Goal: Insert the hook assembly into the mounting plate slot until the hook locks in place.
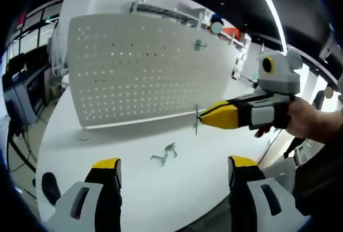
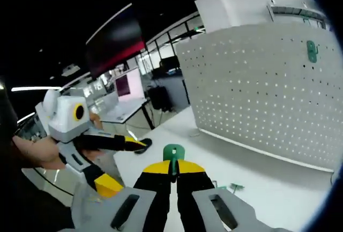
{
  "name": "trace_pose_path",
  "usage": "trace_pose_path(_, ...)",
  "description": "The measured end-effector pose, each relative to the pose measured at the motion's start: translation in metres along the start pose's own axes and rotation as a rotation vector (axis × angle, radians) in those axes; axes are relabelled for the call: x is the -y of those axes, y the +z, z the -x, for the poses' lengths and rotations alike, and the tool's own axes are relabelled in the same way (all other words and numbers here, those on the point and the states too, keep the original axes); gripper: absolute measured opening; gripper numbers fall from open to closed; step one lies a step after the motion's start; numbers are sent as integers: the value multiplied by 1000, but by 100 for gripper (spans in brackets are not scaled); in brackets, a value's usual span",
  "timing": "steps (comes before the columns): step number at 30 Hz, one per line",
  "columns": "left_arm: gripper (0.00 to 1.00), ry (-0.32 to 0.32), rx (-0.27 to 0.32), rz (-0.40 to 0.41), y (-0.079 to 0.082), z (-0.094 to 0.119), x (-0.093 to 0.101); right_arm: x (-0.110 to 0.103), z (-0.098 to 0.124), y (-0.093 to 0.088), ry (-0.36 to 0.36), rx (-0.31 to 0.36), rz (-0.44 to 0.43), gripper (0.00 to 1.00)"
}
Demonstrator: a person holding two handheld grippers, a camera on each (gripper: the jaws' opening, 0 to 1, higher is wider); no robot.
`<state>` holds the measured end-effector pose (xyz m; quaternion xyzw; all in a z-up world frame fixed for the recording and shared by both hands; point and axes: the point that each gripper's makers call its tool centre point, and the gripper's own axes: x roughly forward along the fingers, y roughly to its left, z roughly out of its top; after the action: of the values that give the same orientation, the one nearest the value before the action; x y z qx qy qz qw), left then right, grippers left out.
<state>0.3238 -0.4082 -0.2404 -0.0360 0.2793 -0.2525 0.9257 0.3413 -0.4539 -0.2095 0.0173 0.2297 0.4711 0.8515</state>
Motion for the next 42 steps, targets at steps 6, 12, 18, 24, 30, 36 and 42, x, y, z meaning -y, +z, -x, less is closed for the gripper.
trace_pose_path(6,75,-20,3,-35,3,0,8,-17,7,-7,30,-14,9,1)
trace_pose_path(12,66,-66,3,-47,4,-3,23,-26,12,-6,50,-8,2,1)
trace_pose_path(18,43,-108,6,-74,8,-3,31,-35,14,-6,68,-12,18,1)
trace_pose_path(24,38,-113,2,-101,9,-2,36,-38,15,-7,64,-19,55,1)
trace_pose_path(30,22,-142,11,-112,9,1,42,-43,17,-6,74,-24,77,1)
trace_pose_path(36,9,-176,26,-144,11,3,51,-43,17,-3,82,-21,78,1)
trace_pose_path(42,6,-152,22,-220,12,4,52,-45,15,-2,90,-23,82,1)
